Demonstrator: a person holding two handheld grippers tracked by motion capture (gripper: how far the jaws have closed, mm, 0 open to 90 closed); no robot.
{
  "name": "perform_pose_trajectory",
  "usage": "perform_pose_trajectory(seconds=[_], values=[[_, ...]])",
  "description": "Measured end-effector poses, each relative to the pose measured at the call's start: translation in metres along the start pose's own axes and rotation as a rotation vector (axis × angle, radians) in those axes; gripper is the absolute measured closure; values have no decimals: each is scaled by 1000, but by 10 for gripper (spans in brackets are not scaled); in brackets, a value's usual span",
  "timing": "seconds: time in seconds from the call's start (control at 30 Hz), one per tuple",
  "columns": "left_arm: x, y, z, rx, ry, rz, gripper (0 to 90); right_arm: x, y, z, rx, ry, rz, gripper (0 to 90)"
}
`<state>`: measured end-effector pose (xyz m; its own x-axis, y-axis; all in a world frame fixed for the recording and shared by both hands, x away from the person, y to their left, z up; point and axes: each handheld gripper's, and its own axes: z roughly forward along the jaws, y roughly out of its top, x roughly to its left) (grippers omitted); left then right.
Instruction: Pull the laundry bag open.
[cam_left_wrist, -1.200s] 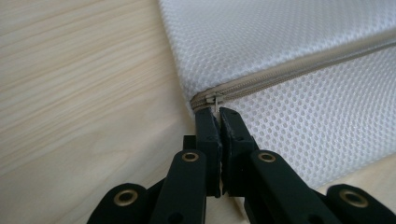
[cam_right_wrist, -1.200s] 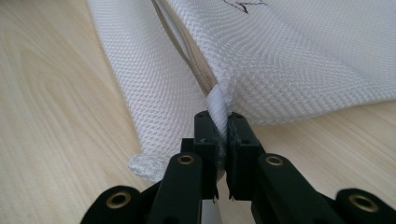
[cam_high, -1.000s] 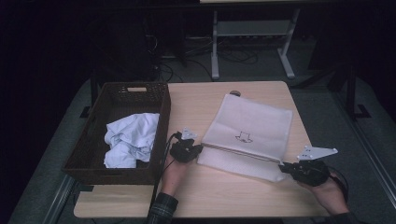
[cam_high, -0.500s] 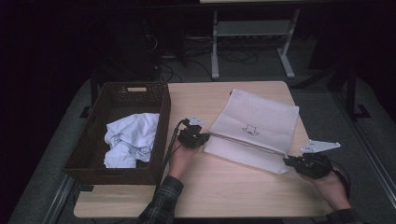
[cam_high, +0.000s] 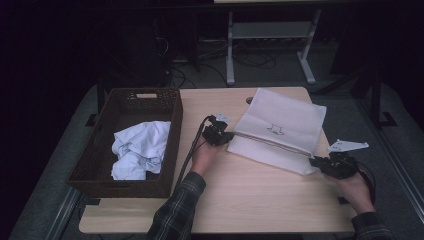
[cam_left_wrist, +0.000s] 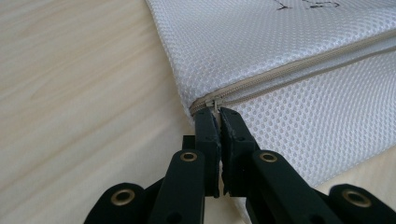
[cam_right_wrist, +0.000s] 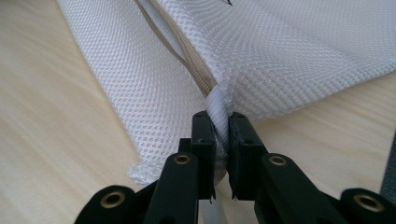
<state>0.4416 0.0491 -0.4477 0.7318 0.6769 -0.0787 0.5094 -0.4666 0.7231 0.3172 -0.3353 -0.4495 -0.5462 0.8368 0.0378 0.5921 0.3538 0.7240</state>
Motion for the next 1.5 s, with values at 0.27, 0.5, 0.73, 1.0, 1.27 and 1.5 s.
perform_pose_trajectory(seconds=[0.27, 0.5, 0.73, 1.0, 1.27, 1.5], values=[[9, 17, 21, 2, 7, 5, 863, -16, 6, 9, -8, -21, 21, 804], [11, 18, 27, 1, 2, 10, 831, -19, 5, 14, -6, -26, 27, 753], [10, 17, 21, 12, 24, 21, 614, -19, 3, 11, -25, -36, 46, 540], [9, 11, 3, -4, -42, 6, 401, -15, 0, 10, -20, -46, 63, 312], [0, 0, -13, 16, -67, -16, 302, -4, -2, 5, -21, -47, 42, 176], [-8, -8, -24, 12, -105, -34, 204, 4, -4, 4, -14, -61, 23, 133]])
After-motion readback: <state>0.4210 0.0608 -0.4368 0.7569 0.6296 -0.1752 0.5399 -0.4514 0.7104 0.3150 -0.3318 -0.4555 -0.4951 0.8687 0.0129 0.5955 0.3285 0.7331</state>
